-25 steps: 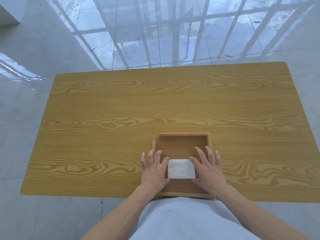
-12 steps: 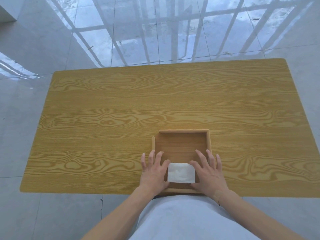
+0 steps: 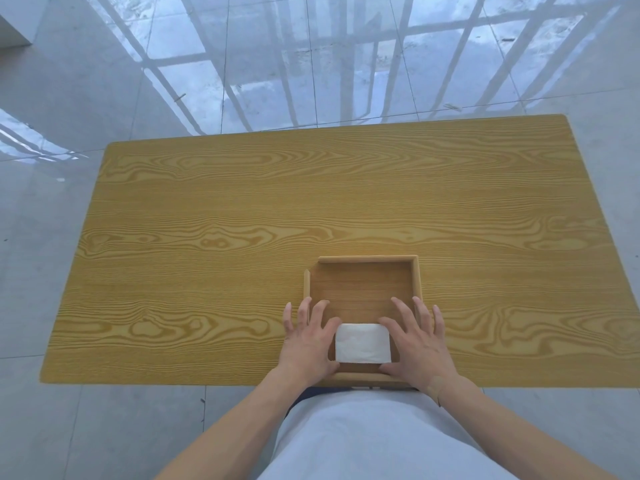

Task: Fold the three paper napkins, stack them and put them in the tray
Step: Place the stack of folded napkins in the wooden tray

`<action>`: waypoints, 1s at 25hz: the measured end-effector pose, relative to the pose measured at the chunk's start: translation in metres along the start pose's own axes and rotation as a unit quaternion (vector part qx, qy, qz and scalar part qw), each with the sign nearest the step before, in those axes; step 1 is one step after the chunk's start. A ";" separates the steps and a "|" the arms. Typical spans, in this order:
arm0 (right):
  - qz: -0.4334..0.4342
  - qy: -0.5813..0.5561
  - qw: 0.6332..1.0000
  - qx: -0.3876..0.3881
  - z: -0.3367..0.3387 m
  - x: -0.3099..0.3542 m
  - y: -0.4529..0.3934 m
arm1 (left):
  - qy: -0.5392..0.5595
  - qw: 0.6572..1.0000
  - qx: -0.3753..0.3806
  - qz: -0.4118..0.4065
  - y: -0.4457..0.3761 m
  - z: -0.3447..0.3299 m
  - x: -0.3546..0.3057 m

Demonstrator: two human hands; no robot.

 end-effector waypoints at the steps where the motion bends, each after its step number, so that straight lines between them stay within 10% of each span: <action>1: 0.000 0.001 1.000 0.001 0.000 0.000 0.000 | -0.001 1.000 -0.002 -0.001 0.000 0.000 0.000; 25: -0.010 -0.015 1.000 -0.005 0.002 0.001 0.001 | -0.013 1.000 -0.009 0.010 0.004 -0.003 0.001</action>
Point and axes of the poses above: each hand's wrist, its own y-axis away from the middle knuckle, its own z-axis out of the back of the hand, x = y × z, the point moved 5 cm from there along -y, towards the middle knuckle, and after that the axes turned 1 degree about x, right-handed, at the moved point
